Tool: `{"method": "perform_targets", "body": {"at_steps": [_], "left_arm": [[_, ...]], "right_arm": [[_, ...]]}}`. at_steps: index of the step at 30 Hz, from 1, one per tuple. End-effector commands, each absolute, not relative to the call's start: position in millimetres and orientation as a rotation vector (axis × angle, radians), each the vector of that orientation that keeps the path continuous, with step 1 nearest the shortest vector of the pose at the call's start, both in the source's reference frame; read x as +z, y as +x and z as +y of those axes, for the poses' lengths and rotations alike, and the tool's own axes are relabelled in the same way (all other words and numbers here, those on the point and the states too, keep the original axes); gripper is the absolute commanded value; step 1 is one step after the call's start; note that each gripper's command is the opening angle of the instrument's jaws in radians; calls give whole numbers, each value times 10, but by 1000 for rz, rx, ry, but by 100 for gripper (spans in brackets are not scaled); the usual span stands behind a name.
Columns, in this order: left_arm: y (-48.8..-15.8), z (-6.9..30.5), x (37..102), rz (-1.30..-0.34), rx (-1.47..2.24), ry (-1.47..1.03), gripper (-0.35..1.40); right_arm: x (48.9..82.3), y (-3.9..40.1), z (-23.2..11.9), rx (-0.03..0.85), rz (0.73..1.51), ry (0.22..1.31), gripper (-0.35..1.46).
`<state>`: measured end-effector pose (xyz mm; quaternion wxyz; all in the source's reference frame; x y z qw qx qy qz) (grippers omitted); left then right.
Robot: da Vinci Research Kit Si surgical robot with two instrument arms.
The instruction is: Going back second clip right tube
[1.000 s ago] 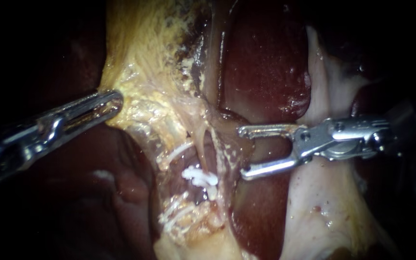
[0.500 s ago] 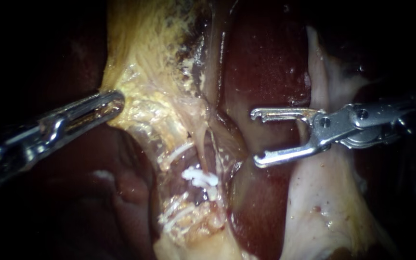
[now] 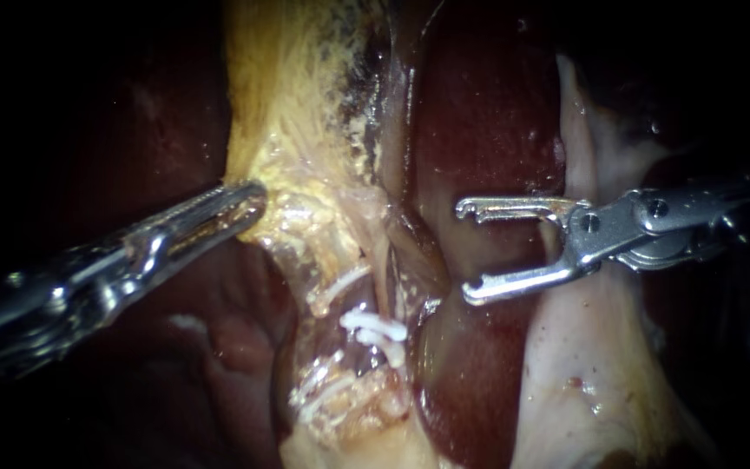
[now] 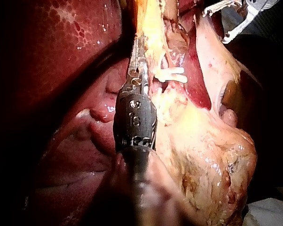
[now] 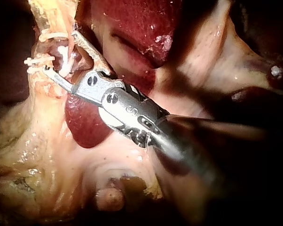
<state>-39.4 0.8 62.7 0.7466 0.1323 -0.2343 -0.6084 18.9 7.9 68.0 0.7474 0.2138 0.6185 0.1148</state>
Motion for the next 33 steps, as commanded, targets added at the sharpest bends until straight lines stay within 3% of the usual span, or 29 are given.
{"method": "perform_targets", "body": {"at_steps": [1,17,33], "left_arm": [[-396,8,628,-513,-1330,291,-35],[-429,18,648,-523,-1306,311,-35],[-430,17,649,-525,-1296,313,-35]], "right_arm": [[680,189,80,250,1353,468,60],[680,189,80,250,1352,468,60],[680,189,80,250,1353,468,60]]}}
